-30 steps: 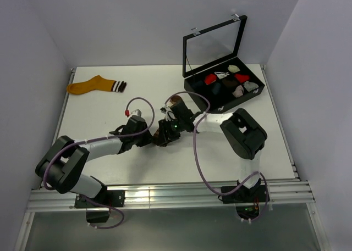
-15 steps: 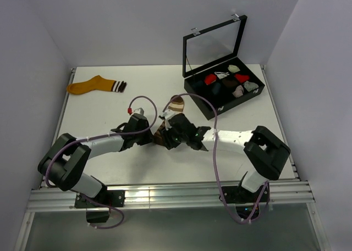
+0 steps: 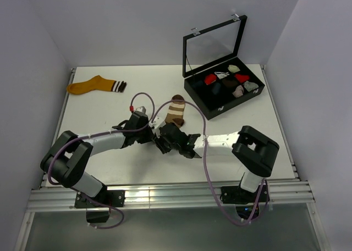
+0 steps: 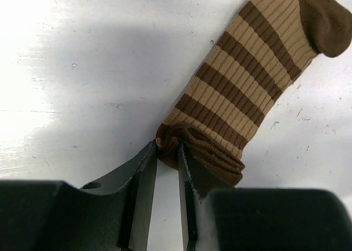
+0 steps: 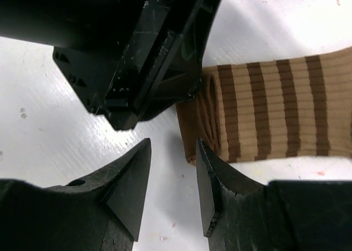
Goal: Roll the socks
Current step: Roll the sock at the center of the board.
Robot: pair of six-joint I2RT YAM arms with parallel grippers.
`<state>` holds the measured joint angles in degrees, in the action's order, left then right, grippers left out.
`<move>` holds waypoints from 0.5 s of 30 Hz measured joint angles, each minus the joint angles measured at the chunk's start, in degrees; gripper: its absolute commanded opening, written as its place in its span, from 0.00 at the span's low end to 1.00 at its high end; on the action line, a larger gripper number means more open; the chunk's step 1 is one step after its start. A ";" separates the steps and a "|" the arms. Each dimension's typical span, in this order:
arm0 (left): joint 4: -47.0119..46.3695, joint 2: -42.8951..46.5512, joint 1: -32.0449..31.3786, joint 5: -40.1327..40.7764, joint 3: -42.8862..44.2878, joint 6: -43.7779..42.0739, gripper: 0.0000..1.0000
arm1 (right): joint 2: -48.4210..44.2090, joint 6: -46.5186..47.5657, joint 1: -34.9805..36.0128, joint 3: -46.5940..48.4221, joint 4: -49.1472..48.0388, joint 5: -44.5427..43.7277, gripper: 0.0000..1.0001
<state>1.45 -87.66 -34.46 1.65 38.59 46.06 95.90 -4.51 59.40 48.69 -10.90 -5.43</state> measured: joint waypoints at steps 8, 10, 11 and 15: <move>0.57 -0.48 0.26 -0.63 0.68 -0.70 0.28 | 4.68 0.63 0.46 0.00 -4.42 -1.92 0.45; 0.57 -0.55 0.33 -0.76 0.72 -0.90 0.28 | 5.55 0.57 0.48 0.00 -4.63 -2.73 0.45; 0.63 -0.57 0.31 -0.74 0.81 -1.22 0.28 | 5.84 0.57 0.48 0.00 -4.57 -2.99 0.44; 0.92 -0.68 0.26 -0.76 1.05 -1.73 0.28 | 6.23 -0.24 0.55 0.00 -4.70 -4.57 0.44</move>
<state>2.37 -88.33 -34.20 0.89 39.64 44.34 102.13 -4.75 59.94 48.69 -15.59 -10.00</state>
